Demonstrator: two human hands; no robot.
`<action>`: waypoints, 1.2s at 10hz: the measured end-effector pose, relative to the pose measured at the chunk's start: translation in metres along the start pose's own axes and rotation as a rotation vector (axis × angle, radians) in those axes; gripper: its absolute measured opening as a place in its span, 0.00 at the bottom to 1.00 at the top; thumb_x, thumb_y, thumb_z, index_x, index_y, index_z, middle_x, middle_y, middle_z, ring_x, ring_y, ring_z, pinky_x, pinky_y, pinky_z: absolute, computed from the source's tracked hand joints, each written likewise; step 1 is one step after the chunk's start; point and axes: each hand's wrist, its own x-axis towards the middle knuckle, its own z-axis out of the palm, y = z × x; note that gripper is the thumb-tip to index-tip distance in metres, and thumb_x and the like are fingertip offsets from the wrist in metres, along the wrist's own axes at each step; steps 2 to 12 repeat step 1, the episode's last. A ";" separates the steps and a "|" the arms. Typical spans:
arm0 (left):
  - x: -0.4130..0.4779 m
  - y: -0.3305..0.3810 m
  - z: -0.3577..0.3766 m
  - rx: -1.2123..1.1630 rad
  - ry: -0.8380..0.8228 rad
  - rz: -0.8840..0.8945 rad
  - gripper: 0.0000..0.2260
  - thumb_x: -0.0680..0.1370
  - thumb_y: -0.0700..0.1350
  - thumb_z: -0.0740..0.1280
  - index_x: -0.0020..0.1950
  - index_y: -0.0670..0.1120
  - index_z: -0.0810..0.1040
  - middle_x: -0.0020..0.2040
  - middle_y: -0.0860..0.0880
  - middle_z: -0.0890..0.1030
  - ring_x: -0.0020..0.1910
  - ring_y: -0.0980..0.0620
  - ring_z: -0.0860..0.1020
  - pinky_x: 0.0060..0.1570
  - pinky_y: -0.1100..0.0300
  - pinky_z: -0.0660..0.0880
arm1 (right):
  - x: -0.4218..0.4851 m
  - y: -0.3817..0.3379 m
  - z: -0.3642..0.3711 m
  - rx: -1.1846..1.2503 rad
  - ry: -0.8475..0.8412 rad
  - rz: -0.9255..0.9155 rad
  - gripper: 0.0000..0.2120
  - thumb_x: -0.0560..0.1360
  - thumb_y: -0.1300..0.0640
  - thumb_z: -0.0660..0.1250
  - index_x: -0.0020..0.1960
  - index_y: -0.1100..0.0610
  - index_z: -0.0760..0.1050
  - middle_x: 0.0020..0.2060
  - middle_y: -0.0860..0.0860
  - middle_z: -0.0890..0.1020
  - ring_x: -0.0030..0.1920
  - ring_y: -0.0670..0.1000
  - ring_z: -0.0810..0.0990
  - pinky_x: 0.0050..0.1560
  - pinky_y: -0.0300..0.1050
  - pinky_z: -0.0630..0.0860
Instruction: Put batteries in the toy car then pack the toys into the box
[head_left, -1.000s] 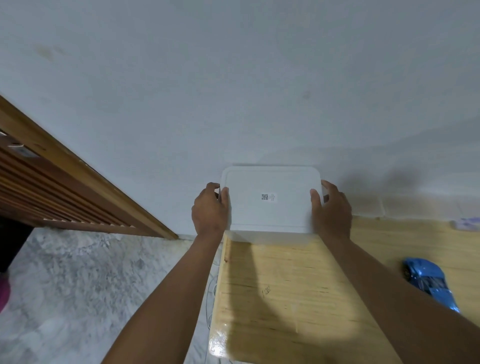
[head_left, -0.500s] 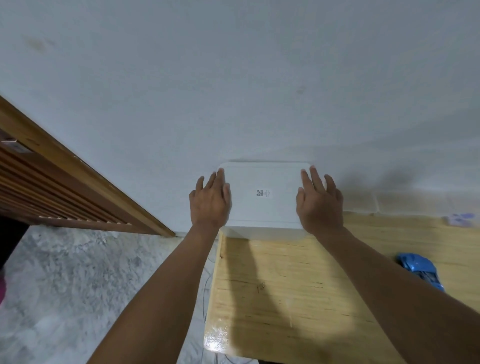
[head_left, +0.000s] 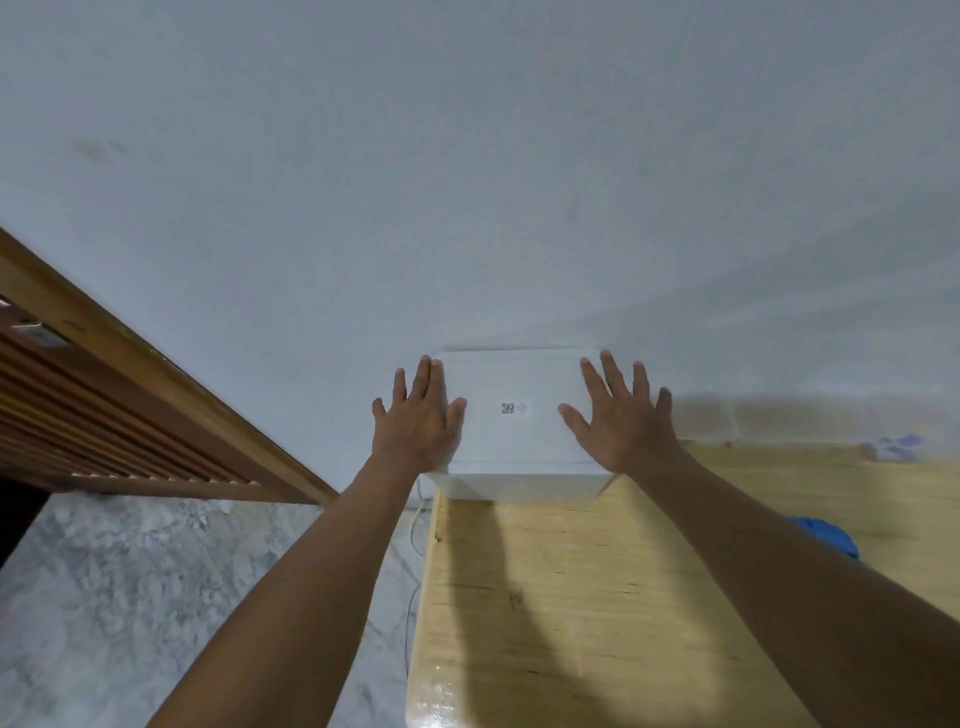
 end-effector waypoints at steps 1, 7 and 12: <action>-0.016 -0.017 -0.012 -0.163 0.039 0.038 0.33 0.84 0.62 0.51 0.84 0.47 0.48 0.84 0.51 0.50 0.83 0.45 0.52 0.76 0.41 0.63 | -0.014 0.024 -0.029 0.090 0.021 -0.257 0.35 0.78 0.32 0.53 0.81 0.46 0.56 0.80 0.50 0.59 0.78 0.58 0.61 0.73 0.61 0.65; -0.016 -0.017 -0.012 -0.163 0.039 0.038 0.33 0.84 0.62 0.51 0.84 0.47 0.48 0.84 0.51 0.50 0.83 0.45 0.52 0.76 0.41 0.63 | -0.014 0.024 -0.029 0.090 0.021 -0.257 0.35 0.78 0.32 0.53 0.81 0.46 0.56 0.80 0.50 0.59 0.78 0.58 0.61 0.73 0.61 0.65; -0.016 -0.017 -0.012 -0.163 0.039 0.038 0.33 0.84 0.62 0.51 0.84 0.47 0.48 0.84 0.51 0.50 0.83 0.45 0.52 0.76 0.41 0.63 | -0.014 0.024 -0.029 0.090 0.021 -0.257 0.35 0.78 0.32 0.53 0.81 0.46 0.56 0.80 0.50 0.59 0.78 0.58 0.61 0.73 0.61 0.65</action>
